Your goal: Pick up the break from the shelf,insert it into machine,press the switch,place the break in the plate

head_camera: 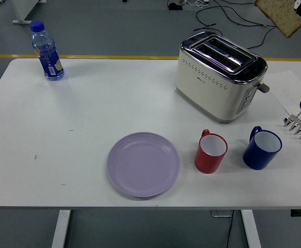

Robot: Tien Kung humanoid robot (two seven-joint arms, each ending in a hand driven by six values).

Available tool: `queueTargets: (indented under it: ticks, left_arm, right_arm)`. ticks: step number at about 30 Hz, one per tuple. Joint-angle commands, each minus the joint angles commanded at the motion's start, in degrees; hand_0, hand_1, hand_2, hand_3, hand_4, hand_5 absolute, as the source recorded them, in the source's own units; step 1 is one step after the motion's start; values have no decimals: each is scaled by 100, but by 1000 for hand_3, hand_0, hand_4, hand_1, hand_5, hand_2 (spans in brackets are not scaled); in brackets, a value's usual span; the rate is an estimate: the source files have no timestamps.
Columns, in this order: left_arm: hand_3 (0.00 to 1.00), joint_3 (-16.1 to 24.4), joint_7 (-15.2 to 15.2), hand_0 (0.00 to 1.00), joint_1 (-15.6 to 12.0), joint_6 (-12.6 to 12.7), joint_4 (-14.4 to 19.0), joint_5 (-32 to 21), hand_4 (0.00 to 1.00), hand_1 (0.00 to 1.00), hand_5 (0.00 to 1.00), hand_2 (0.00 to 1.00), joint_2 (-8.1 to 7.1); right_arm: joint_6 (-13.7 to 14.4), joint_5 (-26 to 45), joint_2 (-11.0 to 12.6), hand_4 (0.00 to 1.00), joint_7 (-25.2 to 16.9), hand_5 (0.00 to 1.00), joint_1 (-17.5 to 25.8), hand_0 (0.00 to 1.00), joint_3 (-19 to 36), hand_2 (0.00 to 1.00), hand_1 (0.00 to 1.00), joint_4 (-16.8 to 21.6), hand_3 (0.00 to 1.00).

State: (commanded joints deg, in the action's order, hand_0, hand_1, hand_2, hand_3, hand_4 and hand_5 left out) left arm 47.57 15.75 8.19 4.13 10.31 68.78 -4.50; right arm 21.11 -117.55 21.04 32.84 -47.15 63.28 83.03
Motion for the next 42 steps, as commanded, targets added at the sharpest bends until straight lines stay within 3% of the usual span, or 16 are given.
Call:
queueTargets:
  ticks: [11, 20, 30, 42]
  left_arm:
    - [599, -119, -9, 654, 2, -1, 0, -110, 329, 586, 945, 590, 3]
    - [599, -124, 3, 654, -7, -10, 0, -71, 329, 585, 941, 589, 6]
    - [600, -117, 12, 654, -12, -21, 0, -17, 330, 588, 941, 590, 13]
    - [599, -87, 18, 655, -20, -27, 0, 26, 330, 588, 938, 591, 32]
  right_arm:
    - [139, 194, -790, 291, -122, 2, -656, 312, -605, 424, 359, -1260, 532]
    - [246, 321, -1147, 289, -240, 2, -791, 309, -992, 424, 358, -2015, 531]
    - [345, 371, -1356, 289, -307, 2, -850, 309, -1146, 424, 357, -2520, 531]
    - [401, 305, -1494, 289, -403, 2, -870, 309, -1217, 424, 357, -2793, 532]
